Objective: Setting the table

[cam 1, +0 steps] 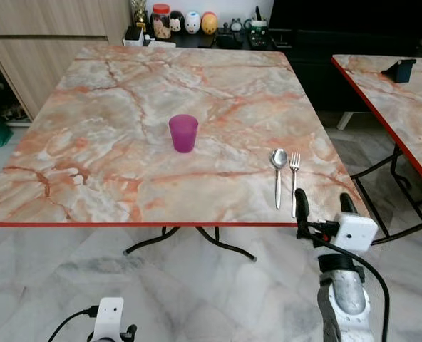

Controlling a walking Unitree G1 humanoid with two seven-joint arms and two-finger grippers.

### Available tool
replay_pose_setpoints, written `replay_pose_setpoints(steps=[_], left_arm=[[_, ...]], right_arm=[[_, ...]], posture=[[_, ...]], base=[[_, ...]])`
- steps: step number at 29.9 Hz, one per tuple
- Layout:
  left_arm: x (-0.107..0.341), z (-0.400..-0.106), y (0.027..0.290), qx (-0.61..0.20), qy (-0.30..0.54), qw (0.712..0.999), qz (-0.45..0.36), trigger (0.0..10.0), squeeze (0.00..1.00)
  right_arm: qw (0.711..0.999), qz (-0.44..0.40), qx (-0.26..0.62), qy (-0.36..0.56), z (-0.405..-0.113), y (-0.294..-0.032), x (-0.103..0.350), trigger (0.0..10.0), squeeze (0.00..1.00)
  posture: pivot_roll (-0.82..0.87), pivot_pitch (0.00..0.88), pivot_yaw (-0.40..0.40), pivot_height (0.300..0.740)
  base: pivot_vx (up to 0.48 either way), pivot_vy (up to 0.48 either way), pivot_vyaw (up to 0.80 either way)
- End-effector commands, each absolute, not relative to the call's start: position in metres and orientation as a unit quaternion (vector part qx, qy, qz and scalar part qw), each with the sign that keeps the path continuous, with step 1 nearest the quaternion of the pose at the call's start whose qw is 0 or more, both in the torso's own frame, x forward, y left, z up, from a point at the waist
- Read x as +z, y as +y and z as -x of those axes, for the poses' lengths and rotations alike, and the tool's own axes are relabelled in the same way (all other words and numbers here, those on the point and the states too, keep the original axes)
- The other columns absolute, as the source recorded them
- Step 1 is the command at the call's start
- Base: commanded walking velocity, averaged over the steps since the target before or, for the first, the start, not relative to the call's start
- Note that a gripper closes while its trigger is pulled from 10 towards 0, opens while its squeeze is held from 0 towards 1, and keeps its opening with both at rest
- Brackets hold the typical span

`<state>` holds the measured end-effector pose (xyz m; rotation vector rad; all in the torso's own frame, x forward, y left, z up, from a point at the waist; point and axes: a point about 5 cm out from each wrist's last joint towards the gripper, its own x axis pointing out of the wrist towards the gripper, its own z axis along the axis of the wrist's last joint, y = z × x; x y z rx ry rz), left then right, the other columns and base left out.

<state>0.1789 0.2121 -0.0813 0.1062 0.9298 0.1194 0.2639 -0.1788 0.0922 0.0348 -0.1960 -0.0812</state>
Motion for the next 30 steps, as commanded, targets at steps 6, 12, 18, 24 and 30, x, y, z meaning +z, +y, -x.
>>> replay_pose_setpoints(steps=[6,12,18,24,30], left_arm=[[-0.083,-0.176,0.209,0.054,0.453,0.888,-0.053,10.0,0.0],[-0.084,-0.175,0.209,0.055,0.456,0.887,-0.051,10.0,0.0],[-0.085,-0.173,0.209,0.056,0.458,0.886,-0.051,10.0,0.0],[-0.085,-0.172,0.208,0.051,0.459,0.886,-0.046,10.0,0.0],[-0.087,-0.171,0.203,0.049,0.458,0.887,-0.04,10.0,0.0]], right_arm=[[0.991,-0.029,-0.068,-0.108,-0.302,-0.194,0.134,10.0,0.0],[0.995,-0.032,-0.073,-0.055,-0.339,-0.197,0.139,10.0,0.0],[0.996,-0.051,-0.079,-0.005,-0.365,-0.189,0.145,10.0,0.0],[0.995,-0.069,-0.073,-0.002,-0.375,-0.175,0.149,10.0,0.0],[0.998,-0.032,-0.051,-0.019,-0.366,-0.166,0.14,10.0,0.0]], posture=[[-0.04,0.044,-0.063,0.74],[-0.05,0.045,-0.048,0.74],[-0.05,0.046,-0.046,0.74],[-0.04,0.054,-0.047,0.74],[-0.04,0.055,-0.05,0.74]], base=[[0.0,0.0,0.0],[0.0,0.0,0.0],[0.0,0.0,0.0],[0.0,0.0,0.0],[0.0,0.0,0.0]])
